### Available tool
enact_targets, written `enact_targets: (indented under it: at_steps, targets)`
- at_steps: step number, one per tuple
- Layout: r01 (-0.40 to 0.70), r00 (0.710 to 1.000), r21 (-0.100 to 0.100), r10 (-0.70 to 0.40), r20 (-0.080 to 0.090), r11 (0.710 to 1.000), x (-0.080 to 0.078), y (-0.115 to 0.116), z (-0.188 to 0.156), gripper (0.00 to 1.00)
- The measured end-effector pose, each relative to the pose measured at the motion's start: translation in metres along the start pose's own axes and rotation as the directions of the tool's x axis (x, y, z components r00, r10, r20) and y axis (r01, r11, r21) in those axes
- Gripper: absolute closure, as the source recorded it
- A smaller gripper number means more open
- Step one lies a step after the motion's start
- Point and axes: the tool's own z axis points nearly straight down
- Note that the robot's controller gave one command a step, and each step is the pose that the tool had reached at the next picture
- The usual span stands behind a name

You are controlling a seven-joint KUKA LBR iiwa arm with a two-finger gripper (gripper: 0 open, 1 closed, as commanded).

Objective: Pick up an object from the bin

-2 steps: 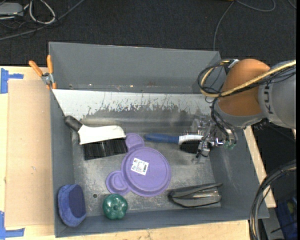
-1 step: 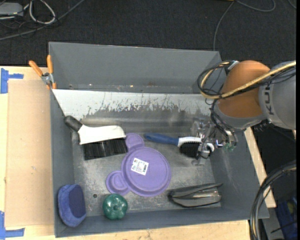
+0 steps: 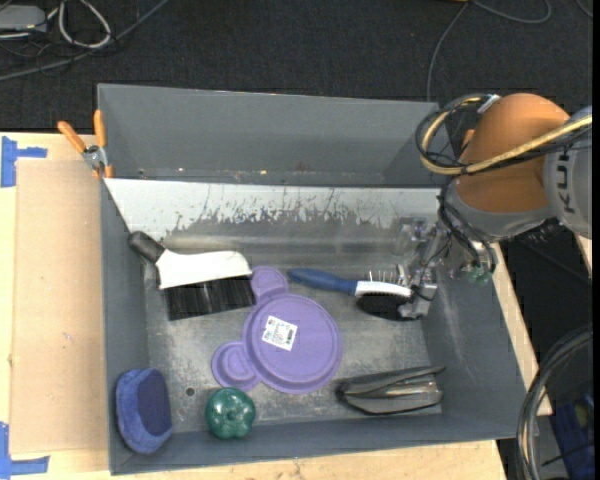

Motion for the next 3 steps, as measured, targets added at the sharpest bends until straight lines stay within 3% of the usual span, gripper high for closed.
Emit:
enact_targets:
  at_steps: [1, 2, 3]
  targets:
    - [0.019, 1.000, -0.001, -0.019, -0.007, 1.000, 0.007, -0.001, -0.032, 0.00]
    - [-0.023, 1.000, 0.000, 0.023, 0.003, 1.000, -0.002, 0.000, 0.005, 0.00]
    - [-0.010, 1.000, -0.001, 0.009, -0.003, 1.000, -0.002, 0.009, 0.032, 0.00]
